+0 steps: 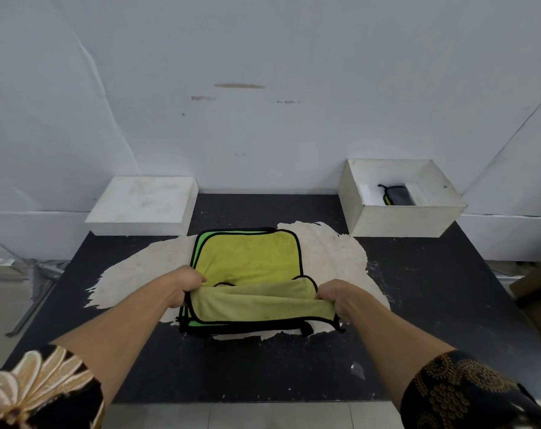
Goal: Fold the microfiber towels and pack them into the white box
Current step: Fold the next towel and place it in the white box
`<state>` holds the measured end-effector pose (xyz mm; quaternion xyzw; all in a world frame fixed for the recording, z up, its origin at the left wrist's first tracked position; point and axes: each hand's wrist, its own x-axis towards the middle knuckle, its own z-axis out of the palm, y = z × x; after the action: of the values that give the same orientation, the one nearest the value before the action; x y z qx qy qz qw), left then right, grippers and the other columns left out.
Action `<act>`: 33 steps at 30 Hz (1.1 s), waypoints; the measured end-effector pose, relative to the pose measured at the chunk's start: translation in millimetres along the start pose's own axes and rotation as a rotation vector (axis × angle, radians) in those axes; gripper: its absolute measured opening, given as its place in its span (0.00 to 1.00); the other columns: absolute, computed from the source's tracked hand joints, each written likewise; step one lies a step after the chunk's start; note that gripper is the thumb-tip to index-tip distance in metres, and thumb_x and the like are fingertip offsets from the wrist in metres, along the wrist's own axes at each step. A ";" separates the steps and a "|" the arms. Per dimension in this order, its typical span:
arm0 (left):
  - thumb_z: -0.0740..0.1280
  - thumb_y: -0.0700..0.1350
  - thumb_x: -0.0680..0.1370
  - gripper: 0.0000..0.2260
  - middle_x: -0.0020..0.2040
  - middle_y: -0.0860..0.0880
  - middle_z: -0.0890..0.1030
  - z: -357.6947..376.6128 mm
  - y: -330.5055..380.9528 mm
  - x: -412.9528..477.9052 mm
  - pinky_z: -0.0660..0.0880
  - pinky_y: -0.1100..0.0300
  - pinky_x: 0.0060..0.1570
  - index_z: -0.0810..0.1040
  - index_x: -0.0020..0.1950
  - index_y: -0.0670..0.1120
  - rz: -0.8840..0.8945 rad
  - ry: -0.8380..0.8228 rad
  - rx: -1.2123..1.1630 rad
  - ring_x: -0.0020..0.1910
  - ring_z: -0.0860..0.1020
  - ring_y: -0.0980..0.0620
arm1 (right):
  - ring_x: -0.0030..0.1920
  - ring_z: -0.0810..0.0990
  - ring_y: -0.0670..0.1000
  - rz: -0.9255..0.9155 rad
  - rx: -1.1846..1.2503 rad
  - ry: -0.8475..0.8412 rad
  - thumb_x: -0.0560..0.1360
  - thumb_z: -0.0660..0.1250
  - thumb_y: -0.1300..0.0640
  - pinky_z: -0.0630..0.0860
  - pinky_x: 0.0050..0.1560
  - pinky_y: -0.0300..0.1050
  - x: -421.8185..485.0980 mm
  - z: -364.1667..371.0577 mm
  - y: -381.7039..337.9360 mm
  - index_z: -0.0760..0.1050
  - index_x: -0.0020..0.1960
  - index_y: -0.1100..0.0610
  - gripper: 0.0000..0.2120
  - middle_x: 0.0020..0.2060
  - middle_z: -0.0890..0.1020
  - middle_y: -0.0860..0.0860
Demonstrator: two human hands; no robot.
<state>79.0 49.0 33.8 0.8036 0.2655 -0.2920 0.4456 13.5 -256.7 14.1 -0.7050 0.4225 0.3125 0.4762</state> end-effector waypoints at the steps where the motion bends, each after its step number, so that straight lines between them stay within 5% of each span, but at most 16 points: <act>1: 0.55 0.35 0.82 0.11 0.57 0.37 0.76 -1.3 2.8 -0.3 0.78 0.50 0.37 0.76 0.57 0.38 0.009 -0.002 -0.003 0.47 0.77 0.41 | 0.25 0.77 0.54 -0.006 0.036 -0.024 0.78 0.63 0.67 0.73 0.25 0.41 -3.2 -2.3 -1.4 0.76 0.41 0.63 0.08 0.30 0.80 0.56; 4: 0.57 0.34 0.81 0.12 0.59 0.37 0.76 -5.1 13.0 -1.9 0.79 0.49 0.39 0.81 0.51 0.37 0.036 -0.034 -0.030 0.51 0.79 0.38 | 0.26 0.81 0.55 -0.093 0.266 -0.096 0.77 0.63 0.70 0.78 0.27 0.43 -10.2 -10.8 -7.2 0.82 0.45 0.65 0.09 0.36 0.83 0.58; 8: 0.68 0.34 0.77 0.11 0.54 0.37 0.81 -7.4 35.3 -9.5 0.80 0.48 0.46 0.77 0.58 0.34 0.081 -0.072 -0.111 0.50 0.81 0.39 | 0.41 0.83 0.59 -0.299 0.748 -0.068 0.77 0.58 0.74 0.83 0.36 0.49 -11.6 -23.8 -19.2 0.85 0.48 0.61 0.18 0.47 0.82 0.62; 11: 0.68 0.34 0.77 0.09 0.49 0.38 0.83 -2.4 58.1 -16.8 0.79 0.52 0.37 0.79 0.56 0.34 0.140 -0.074 -0.193 0.42 0.82 0.42 | 0.45 0.84 0.59 -0.374 0.942 -0.017 0.77 0.62 0.71 0.84 0.42 0.52 -17.0 -40.9 -23.4 0.85 0.50 0.59 0.14 0.49 0.83 0.60; 15: 0.64 0.31 0.77 0.10 0.54 0.37 0.82 14.5 84.6 -24.9 0.79 0.51 0.45 0.81 0.56 0.36 0.219 -0.095 -0.204 0.48 0.81 0.41 | 0.42 0.84 0.56 -0.422 1.021 0.049 0.78 0.62 0.71 0.82 0.32 0.46 -20.8 -73.2 -17.4 0.84 0.50 0.55 0.16 0.47 0.83 0.57; 20: 0.62 0.29 0.77 0.12 0.53 0.37 0.82 56.6 109.6 -38.4 0.80 0.51 0.42 0.80 0.57 0.35 0.247 -0.164 -0.243 0.49 0.81 0.40 | 0.35 0.86 0.56 -0.437 1.061 0.035 0.76 0.58 0.75 0.80 0.30 0.45 -13.6 -119.9 2.5 0.82 0.57 0.57 0.21 0.51 0.83 0.60; 24: 0.63 0.29 0.77 0.12 0.55 0.36 0.81 97.0 126.1 -51.0 0.78 0.46 0.54 0.78 0.60 0.34 0.242 -0.169 -0.267 0.53 0.80 0.38 | 0.39 0.84 0.59 -0.424 1.043 0.058 0.75 0.57 0.76 0.82 0.34 0.49 -2.2 -160.2 11.8 0.81 0.60 0.60 0.22 0.54 0.82 0.62; 29: 0.64 0.30 0.77 0.10 0.55 0.37 0.80 141.3 166.8 -68.0 0.78 0.51 0.47 0.79 0.57 0.35 0.303 -0.160 -0.345 0.47 0.80 0.42 | 0.45 0.83 0.57 -0.497 1.108 0.130 0.74 0.59 0.75 0.82 0.32 0.43 1.8 -218.6 16.0 0.79 0.64 0.59 0.23 0.54 0.80 0.57; 33: 0.66 0.31 0.76 0.13 0.54 0.39 0.81 173.8 198.5 -81.5 0.76 0.51 0.53 0.80 0.59 0.37 0.407 -0.161 -0.445 0.48 0.79 0.45 | 0.51 0.83 0.57 -0.581 1.228 0.175 0.73 0.60 0.75 0.84 0.46 0.49 4.7 -266.2 20.2 0.83 0.56 0.53 0.23 0.54 0.80 0.54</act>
<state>118.8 -207.7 127.6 0.6971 0.1202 -0.1941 0.6797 7.7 -511.0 95.4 -0.4145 0.3537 -0.1826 0.8184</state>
